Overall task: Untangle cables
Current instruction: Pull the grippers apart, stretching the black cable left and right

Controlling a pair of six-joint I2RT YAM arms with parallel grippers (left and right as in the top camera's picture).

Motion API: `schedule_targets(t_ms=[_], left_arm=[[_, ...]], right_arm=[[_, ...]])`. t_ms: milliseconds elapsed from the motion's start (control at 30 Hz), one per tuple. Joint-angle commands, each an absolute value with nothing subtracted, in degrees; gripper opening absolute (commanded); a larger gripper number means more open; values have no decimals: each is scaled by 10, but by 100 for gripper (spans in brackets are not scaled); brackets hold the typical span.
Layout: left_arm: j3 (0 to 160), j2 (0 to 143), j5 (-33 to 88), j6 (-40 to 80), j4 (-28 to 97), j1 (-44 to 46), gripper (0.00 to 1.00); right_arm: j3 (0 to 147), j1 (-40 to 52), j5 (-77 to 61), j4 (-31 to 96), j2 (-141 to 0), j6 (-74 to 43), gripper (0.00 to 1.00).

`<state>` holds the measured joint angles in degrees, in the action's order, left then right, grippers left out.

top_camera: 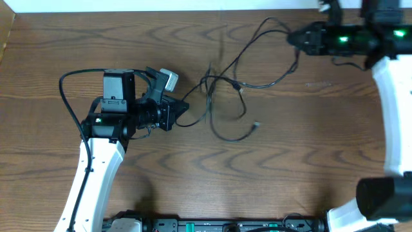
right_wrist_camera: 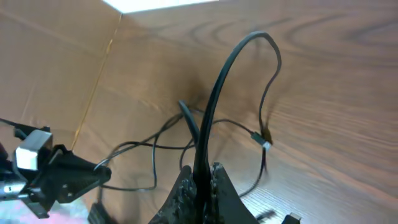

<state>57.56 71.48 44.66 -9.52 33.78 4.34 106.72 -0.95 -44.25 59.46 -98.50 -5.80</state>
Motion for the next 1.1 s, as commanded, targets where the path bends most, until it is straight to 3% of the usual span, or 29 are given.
schedule_targets(t_ms=[0, 400, 600, 800, 1067], left_arm=[[572, 715, 441, -109, 335, 43, 8], [572, 715, 361, -76, 274, 9, 8], [572, 714, 370, 37, 173, -103, 8], [573, 713, 403, 64, 165, -213, 8], [573, 713, 402, 189, 126, -336, 8]], right_arm=[[1069, -29, -423, 607, -968, -53, 1], [1069, -142, -341, 663, -949, -48, 1], [1069, -242, -318, 696, -930, -31, 1], [1069, -338, -286, 728, -912, -27, 1], [1069, -466, -305, 737, -901, -45, 1]])
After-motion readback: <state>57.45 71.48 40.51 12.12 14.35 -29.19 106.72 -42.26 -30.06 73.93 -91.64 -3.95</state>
